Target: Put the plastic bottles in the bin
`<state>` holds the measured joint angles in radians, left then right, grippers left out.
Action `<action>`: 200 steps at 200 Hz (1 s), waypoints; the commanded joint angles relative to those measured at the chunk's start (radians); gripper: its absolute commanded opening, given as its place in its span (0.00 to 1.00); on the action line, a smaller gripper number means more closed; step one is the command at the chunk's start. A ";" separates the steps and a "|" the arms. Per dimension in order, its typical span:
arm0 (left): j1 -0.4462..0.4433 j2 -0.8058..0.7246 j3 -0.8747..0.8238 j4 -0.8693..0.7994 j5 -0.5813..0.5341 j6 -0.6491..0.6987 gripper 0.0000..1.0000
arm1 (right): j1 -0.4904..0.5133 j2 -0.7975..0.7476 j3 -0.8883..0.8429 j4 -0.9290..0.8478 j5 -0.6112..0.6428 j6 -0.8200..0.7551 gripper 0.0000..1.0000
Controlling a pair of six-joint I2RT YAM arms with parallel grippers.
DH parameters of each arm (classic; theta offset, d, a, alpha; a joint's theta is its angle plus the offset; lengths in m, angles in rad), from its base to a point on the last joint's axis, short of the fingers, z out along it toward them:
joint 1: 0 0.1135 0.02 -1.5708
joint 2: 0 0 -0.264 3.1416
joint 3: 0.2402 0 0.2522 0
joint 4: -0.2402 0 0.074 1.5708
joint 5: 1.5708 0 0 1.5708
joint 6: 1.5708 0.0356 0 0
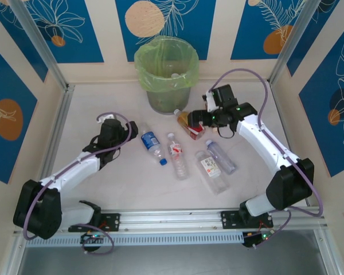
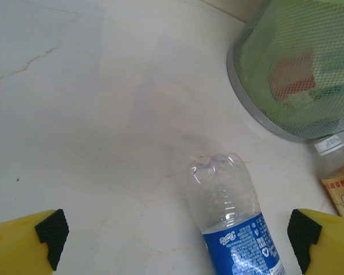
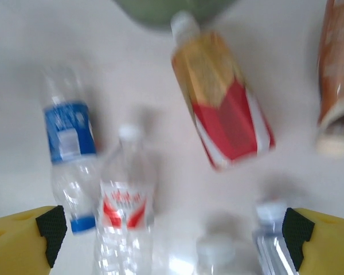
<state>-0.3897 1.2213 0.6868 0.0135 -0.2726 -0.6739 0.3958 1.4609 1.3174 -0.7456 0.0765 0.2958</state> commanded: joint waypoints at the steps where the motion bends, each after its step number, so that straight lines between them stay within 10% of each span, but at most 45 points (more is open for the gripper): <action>1: 0.012 -0.047 -0.003 0.004 0.031 -0.006 1.00 | 0.028 -0.052 -0.066 -0.130 0.014 0.042 1.00; 49: 0.012 -0.077 0.045 -0.087 0.186 0.088 1.00 | 0.049 -0.054 -0.193 -0.169 0.014 0.085 1.00; 200: 0.013 -0.062 -0.027 -0.057 0.092 -0.104 1.00 | 0.146 0.282 -0.089 -0.260 0.179 0.014 1.00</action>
<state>-0.3882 1.1645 0.6708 -0.0345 -0.1471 -0.7692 0.5362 1.7130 1.1973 -0.9871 0.2283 0.3248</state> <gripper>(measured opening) 0.995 0.996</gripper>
